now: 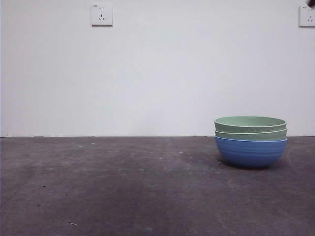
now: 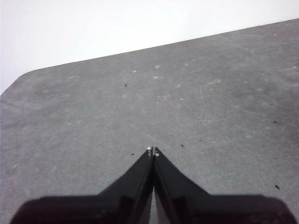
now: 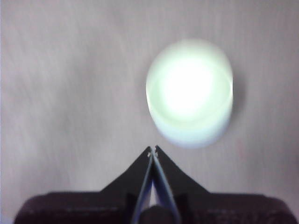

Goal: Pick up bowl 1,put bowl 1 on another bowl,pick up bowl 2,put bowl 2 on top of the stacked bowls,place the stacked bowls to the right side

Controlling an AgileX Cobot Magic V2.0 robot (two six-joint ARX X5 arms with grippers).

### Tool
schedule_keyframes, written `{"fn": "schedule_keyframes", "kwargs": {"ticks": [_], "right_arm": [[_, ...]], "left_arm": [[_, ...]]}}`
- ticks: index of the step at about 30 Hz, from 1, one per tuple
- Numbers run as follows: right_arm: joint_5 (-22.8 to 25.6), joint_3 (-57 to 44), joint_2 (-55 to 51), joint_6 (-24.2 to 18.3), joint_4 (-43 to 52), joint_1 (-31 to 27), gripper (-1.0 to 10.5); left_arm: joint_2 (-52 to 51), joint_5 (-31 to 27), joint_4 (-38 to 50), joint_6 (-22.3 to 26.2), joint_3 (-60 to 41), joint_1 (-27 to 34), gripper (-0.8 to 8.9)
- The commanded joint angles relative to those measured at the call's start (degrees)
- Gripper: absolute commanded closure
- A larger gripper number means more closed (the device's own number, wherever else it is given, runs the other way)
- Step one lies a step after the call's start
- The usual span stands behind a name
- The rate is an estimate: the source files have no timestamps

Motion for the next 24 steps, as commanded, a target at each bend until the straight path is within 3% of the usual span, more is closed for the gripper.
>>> {"fn": "schedule_keyframes", "kwargs": {"ticks": [1,5,10,17,24], "right_arm": [[-4.0,-10.4,-5.5,-0.6,15.3,-1.2,9.5],[-3.7,-28.1,-15.0,-0.3,32.0,-4.2,9.5],[-3.3,-44.7,-25.9,-0.4,43.4,-7.1,9.5],[-1.8,-55.7,-37.6,0.4,44.2,-8.5,9.5],[-1.8,-59.7,-45.0,1.3,42.0,-8.4,9.5]], "left_arm": [[-0.2,-0.3,-0.1,-0.4,-0.8,0.2,8.16],[-0.2,-0.3,-0.1,-0.4,-0.8,0.2,8.16],[-0.2,-0.3,-0.1,-0.4,-0.8,0.2,8.16],[-0.2,-0.3,-0.1,-0.4,-0.8,0.2,8.16],[-0.2,-0.3,-0.1,-0.4,-0.8,0.2,8.16]]}}
